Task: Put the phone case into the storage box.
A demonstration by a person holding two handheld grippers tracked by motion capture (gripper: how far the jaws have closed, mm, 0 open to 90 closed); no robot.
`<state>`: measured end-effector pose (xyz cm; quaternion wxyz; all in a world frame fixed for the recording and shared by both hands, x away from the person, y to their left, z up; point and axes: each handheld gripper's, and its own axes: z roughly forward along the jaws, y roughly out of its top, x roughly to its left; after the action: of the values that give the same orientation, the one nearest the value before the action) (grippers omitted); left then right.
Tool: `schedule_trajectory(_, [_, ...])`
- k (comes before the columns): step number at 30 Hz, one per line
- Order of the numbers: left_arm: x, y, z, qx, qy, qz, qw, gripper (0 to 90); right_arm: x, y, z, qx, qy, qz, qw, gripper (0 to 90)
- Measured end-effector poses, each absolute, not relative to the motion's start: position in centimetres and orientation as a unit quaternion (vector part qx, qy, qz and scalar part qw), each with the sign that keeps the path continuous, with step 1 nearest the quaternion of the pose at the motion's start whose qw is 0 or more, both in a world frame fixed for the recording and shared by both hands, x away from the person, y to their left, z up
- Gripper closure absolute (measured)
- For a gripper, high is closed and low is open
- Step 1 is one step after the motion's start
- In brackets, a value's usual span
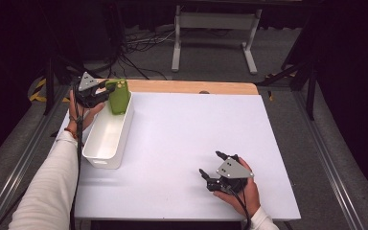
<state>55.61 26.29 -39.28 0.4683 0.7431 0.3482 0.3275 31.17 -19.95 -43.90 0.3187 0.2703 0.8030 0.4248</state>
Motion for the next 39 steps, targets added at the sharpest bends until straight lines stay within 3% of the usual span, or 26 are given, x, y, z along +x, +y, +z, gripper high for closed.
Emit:
schedule_trajectory(10, [55.9,26.4,-39.8,0.737,0.370,0.336,0.454,55.5,31.1,-19.8,-43.9,0.268,0.803,0.423,0.323,21.1])
schedule_trajectory(39, [52.9,27.4,-38.3,0.719,0.354,0.329,0.499,49.7,30.8,-19.6,-43.5,0.259,0.800,0.428,0.330,21.3])
